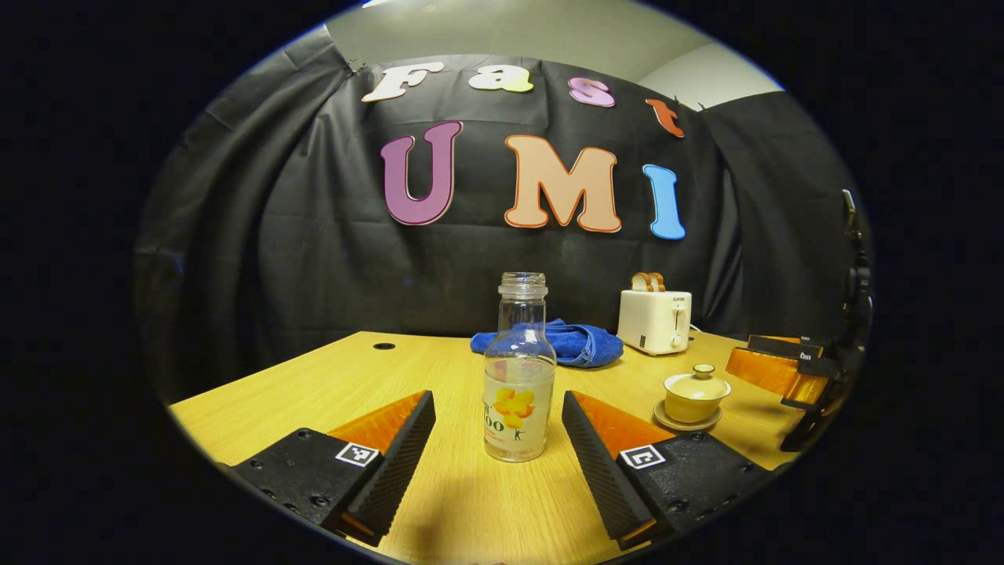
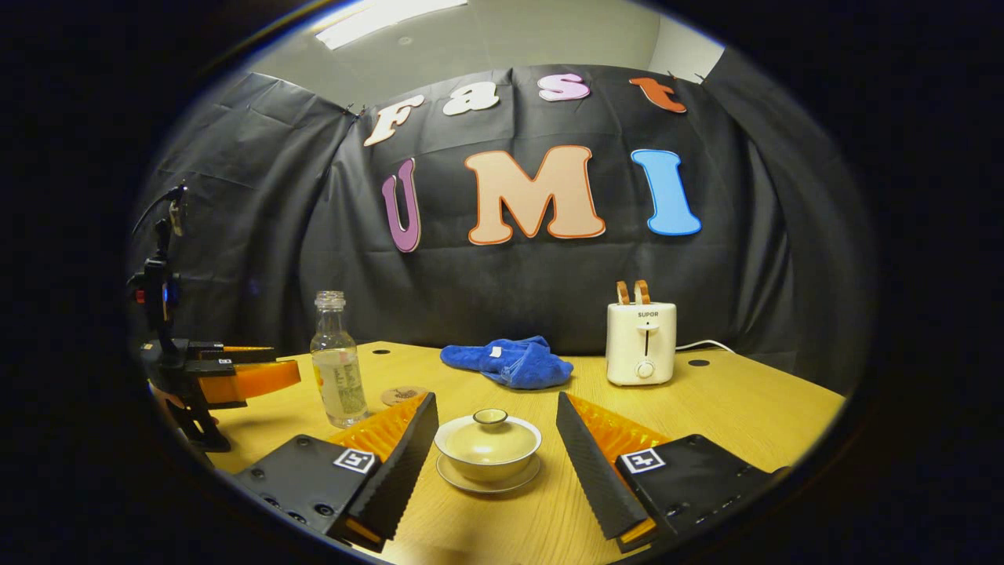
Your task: Open the teacup lid with one hand, grasp the water bottle and pour water into the teacup with the other hand; after pouring, place the water bottle on the coaster and then close the teacup lid.
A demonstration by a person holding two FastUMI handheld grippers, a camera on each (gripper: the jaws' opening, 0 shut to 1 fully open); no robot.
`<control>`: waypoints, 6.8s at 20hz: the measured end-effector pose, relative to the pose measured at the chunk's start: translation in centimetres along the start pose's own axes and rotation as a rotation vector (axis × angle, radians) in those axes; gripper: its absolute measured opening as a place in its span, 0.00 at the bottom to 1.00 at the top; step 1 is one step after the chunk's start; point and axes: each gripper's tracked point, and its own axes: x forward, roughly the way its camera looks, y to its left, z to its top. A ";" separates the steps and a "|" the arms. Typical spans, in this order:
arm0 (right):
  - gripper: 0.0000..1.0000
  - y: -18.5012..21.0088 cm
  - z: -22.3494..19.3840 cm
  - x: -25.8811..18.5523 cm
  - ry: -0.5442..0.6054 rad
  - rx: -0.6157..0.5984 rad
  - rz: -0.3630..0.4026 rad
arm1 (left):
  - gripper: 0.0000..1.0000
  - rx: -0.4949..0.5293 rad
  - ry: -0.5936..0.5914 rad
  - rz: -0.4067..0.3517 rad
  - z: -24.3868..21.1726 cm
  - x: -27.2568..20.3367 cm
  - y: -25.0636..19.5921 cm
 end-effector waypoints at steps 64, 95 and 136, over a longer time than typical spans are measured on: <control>0.33 -8.2 -0.5 2.1 0.008 -0.013 -0.242 | 0.75 0.036 0.287 -0.136 -4.7 8.9 -1.2; 0.33 -12.9 -0.1 -0.6 0.006 -0.017 -0.340 | 0.69 1.208 0.243 -0.097 -1.0 10.9 -4.1; 0.32 -13.4 -0.1 -0.6 0.005 -0.019 -0.353 | 0.69 1.903 0.136 -0.079 2.0 11.9 -6.0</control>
